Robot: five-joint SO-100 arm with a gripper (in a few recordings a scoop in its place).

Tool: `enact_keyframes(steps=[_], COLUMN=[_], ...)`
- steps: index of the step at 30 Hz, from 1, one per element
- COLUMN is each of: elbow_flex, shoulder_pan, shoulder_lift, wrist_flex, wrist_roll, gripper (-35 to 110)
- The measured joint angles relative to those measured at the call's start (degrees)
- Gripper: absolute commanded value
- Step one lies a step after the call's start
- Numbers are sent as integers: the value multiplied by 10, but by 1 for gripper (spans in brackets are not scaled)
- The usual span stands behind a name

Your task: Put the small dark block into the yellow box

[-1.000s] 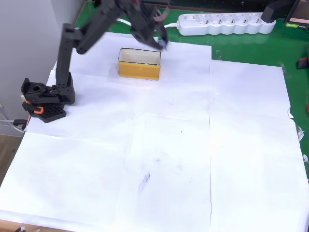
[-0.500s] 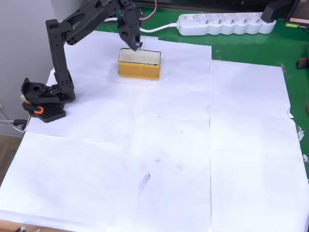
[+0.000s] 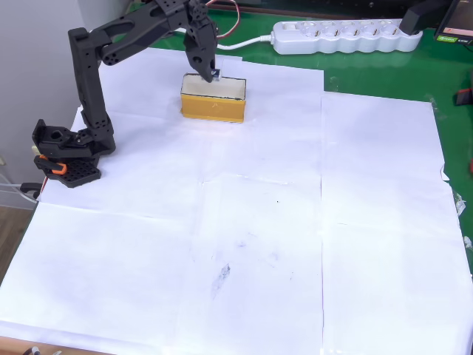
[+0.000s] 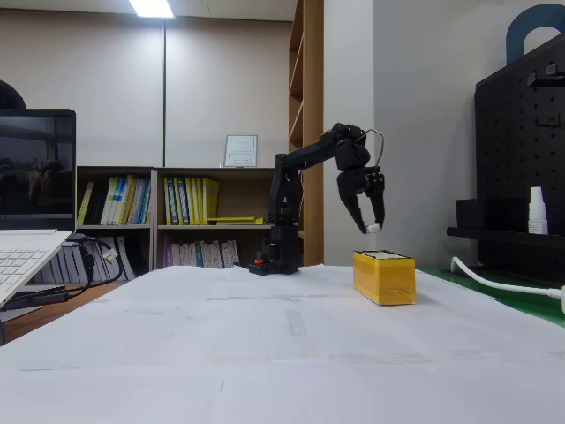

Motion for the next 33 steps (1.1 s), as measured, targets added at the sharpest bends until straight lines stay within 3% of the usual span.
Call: enact_keyframes(steps=[8,17,24,33], elbow_flex=[-7,-18,-18,-40], shoulder_pan=[1,4,4,63], shoulder_lift=[59,62,28,-200], wrist_flex=[-50,-59,-61,-40], wrist_roll=[-21,-25,-73,-159], gripper=[1,40,45,45])
